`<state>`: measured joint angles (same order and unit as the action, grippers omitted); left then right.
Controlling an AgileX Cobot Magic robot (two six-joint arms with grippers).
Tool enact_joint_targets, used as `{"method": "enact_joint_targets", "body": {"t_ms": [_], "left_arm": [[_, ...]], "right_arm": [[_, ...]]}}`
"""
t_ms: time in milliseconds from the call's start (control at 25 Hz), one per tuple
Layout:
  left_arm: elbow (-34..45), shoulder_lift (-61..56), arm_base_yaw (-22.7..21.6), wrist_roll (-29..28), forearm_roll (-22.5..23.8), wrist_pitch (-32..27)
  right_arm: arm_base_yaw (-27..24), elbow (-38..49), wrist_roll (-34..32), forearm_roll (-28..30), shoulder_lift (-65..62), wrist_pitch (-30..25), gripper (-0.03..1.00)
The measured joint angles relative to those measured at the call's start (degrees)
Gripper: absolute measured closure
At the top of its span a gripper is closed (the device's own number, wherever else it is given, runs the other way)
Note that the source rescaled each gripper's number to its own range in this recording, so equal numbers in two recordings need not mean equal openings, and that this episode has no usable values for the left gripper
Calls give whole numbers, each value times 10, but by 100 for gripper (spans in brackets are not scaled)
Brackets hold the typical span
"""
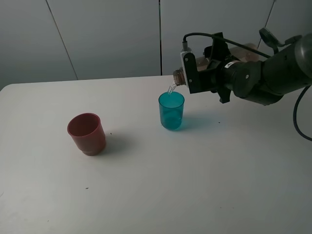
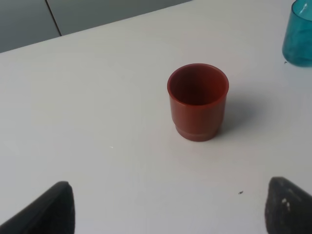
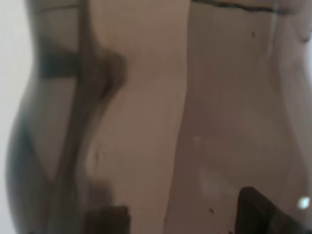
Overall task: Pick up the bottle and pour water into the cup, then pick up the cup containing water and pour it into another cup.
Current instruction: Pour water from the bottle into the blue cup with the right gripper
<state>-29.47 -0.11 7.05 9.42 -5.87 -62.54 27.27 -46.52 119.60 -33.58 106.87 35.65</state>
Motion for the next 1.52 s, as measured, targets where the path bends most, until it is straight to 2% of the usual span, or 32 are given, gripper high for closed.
{"method": "enact_joint_targets", "body": {"t_ms": [560,1040,1520], "left_arm": [[0,0,0,0,0,0],[0,0,0,0,0,0],[0,0,0,0,0,0]], "right_arm": [[0,0,1,1,0,4,97],[-3,-1,1,44,0,15,97],[-3,-1,1,61,0,18,97]]}}
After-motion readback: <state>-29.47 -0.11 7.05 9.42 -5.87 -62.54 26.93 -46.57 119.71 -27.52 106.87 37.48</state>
